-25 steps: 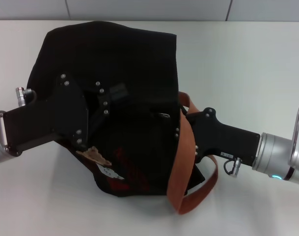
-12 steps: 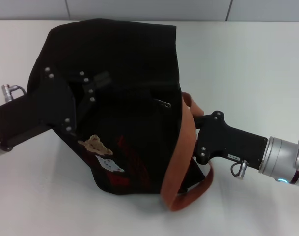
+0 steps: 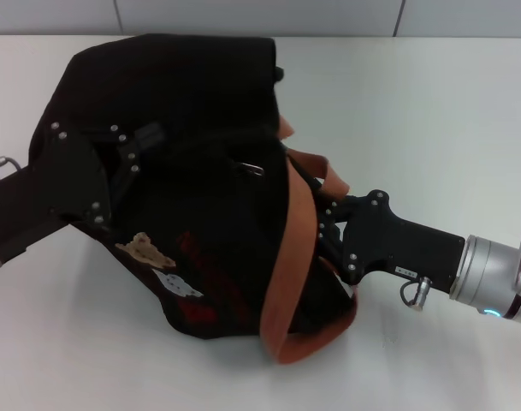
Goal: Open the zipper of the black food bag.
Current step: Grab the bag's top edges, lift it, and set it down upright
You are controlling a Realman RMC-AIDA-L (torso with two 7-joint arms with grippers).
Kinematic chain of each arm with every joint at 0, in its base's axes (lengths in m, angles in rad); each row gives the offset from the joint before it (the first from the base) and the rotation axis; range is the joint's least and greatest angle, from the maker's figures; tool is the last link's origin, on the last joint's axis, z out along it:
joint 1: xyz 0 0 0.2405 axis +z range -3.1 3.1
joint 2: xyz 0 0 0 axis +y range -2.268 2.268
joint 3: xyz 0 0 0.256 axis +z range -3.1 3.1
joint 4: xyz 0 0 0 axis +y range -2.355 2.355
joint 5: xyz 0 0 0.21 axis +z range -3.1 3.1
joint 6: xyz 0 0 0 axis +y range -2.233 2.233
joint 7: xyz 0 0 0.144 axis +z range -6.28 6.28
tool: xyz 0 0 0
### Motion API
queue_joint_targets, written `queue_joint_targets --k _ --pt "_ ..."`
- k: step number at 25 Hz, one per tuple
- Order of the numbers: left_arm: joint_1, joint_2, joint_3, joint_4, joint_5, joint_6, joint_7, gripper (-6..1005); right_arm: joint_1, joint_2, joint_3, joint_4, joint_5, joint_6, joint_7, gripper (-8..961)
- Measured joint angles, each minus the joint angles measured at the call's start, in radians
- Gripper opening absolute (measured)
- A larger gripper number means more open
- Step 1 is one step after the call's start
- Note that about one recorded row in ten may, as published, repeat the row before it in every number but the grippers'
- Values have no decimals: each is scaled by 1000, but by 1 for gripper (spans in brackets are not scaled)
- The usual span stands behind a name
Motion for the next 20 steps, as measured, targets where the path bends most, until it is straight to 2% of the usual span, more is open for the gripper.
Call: queue_joint_targets --k 20 --pt "79 32 -52 -14 3 -65 3 28 11 0 -6 -1 -1 5 3 -3"
